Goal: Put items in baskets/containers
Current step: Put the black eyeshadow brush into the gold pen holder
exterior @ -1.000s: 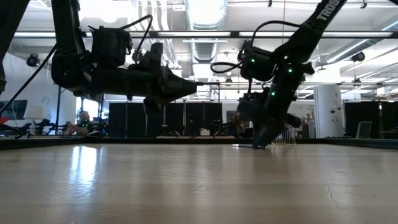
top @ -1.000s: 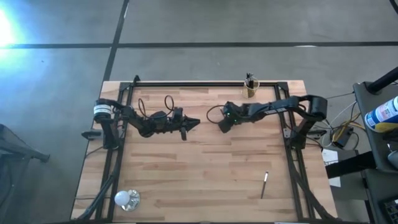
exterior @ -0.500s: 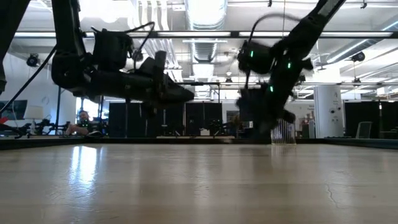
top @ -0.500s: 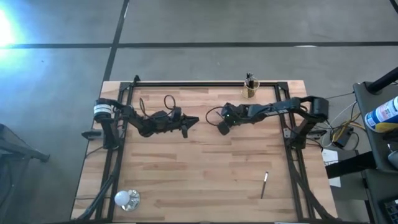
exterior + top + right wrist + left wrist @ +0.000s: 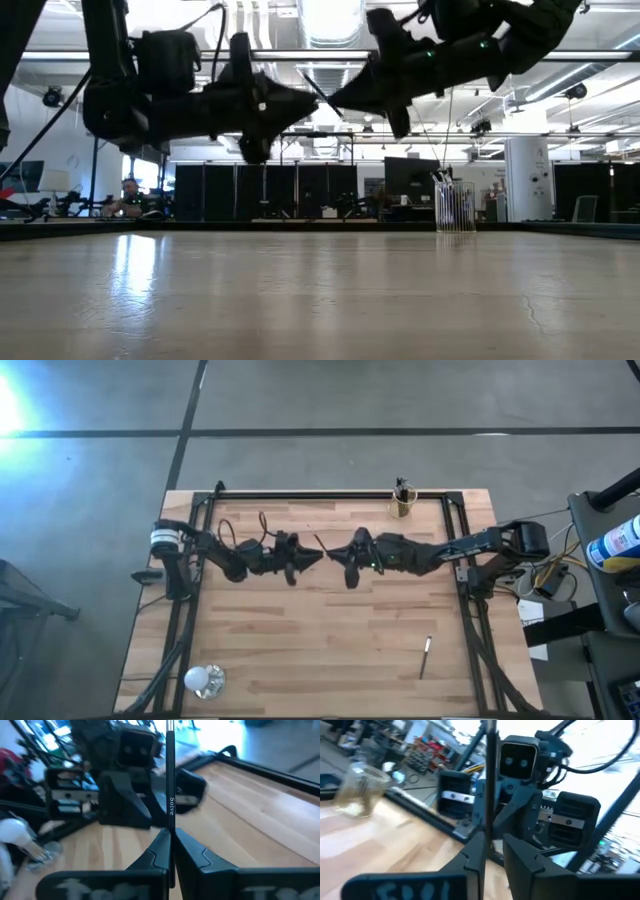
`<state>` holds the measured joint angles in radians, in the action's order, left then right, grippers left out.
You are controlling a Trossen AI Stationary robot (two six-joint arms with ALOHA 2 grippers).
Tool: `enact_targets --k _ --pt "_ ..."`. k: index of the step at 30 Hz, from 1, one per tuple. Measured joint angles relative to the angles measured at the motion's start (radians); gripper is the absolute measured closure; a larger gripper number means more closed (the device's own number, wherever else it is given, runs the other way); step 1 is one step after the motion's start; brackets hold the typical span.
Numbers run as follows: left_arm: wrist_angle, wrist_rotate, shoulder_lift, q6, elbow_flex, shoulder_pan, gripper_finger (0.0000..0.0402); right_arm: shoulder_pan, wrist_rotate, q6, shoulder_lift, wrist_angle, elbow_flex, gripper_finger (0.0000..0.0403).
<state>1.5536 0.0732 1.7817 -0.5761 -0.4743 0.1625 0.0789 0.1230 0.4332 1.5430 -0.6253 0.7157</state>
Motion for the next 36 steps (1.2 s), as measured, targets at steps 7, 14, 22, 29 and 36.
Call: enact_targets --k 7,14,22,29,36 --pt "0.000 -0.015 -0.004 0.072 -0.022 -0.038 0.0319 -0.026 0.004 -0.021 0.040 -0.088 0.013 0.0397" --pt "0.004 -0.012 -0.034 0.095 0.001 -0.041 0.0319 -0.045 -0.001 -0.041 0.037 -0.091 0.013 0.0396" --pt "0.005 0.001 -0.037 0.124 0.003 -0.042 0.0321 -0.055 -0.005 -0.045 0.043 -0.090 0.013 0.0395" --pt "-0.033 0.044 -0.037 0.131 0.004 -0.042 0.0393 -0.053 -0.052 -0.054 0.030 -0.025 0.013 0.0394" --pt "-0.236 0.038 -0.058 0.107 0.004 -0.038 0.0389 -0.063 -0.010 0.038 0.002 0.388 0.030 0.0382"
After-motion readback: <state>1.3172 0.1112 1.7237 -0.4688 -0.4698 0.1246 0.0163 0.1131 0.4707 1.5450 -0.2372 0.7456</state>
